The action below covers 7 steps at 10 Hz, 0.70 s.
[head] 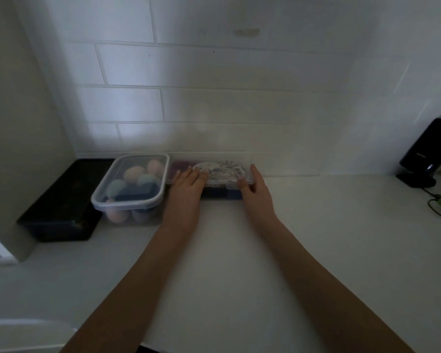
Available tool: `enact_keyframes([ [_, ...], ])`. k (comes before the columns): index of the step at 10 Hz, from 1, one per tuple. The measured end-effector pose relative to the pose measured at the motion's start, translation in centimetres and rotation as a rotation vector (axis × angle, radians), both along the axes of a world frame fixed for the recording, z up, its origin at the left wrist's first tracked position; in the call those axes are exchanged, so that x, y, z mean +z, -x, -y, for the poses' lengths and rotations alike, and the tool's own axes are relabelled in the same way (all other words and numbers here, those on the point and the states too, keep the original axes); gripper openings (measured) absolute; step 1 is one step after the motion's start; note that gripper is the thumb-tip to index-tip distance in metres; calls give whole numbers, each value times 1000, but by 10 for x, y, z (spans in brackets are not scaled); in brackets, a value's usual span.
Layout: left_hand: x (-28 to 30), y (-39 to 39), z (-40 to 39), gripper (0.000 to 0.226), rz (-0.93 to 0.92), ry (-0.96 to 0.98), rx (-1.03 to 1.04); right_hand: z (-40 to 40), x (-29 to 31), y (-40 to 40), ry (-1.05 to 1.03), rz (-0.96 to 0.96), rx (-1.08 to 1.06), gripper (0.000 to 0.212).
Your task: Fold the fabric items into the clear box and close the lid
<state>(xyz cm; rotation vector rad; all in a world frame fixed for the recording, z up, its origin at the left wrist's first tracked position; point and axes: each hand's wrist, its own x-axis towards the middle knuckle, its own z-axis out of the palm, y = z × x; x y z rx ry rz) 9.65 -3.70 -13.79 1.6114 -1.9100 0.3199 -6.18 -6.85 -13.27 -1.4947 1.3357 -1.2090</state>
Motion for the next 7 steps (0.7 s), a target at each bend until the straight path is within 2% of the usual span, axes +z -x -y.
enact_keyframes([
  [2,-3,-1,1,51,-20,74,46,-1,-6,-4,40,-10,-9,60],
  [4,0,0,4,52,-67,40,71,9,-12,0,111,-130,74,55],
  [5,4,1,-3,51,-124,-61,53,4,-10,7,90,-139,110,54],
  [6,19,-2,-11,39,-262,-125,-29,0,3,15,100,-116,159,54],
  [7,64,-4,-36,41,-685,-174,-144,9,37,36,205,22,47,52],
])
